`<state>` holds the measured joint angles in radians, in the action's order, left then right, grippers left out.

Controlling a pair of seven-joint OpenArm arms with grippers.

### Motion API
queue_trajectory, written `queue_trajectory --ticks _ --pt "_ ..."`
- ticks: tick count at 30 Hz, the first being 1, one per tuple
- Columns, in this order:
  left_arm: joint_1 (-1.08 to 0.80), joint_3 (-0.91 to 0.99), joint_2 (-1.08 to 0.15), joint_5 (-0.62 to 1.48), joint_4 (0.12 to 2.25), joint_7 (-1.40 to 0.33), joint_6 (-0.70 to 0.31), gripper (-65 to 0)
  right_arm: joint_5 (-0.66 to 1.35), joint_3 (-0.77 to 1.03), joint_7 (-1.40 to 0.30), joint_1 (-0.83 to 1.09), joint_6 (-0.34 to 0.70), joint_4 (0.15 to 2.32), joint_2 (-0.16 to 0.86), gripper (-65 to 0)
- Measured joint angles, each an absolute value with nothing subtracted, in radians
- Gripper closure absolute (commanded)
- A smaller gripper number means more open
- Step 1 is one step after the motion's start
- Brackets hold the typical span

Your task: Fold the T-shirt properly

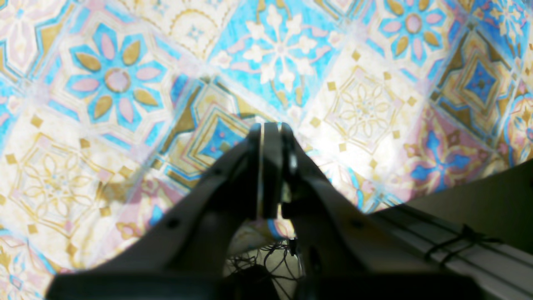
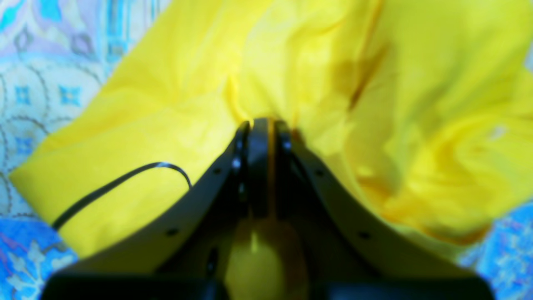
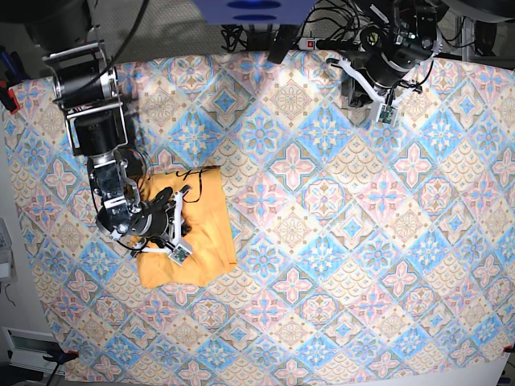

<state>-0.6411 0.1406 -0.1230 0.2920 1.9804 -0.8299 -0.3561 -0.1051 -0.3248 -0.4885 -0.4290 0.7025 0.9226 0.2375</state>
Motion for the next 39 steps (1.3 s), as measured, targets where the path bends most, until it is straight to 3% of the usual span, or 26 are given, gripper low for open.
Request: queue_trajectory --ticks 8,18,25,39 --pt "-0.635 0.138 -0.120 0.292 1.980 -0.827 -0.356 0.0 -0.101 -0.124 -0.672 -0.212 0.703 1.331 0.235 -2.9" --pt "-0.715 0.139 -0.122 0.292 2.001 -0.822 -0.356 0.0 -0.103 0.171 -0.760 0.142 0.700 1.658 0.238 -2.9" --pt "-0.780 0.141 -0.123 0.291 2.001 -0.779 -0.356 0.0 -0.093 0.301 -0.748 0.348 0.698 1.740 0.233 -2.7" --pt "-0.880 0.140 -0.125 0.290 2.000 -0.773 -0.348 0.0 0.166 0.443 -0.741 0.673 0.696 1.748 0.228 -2.6"
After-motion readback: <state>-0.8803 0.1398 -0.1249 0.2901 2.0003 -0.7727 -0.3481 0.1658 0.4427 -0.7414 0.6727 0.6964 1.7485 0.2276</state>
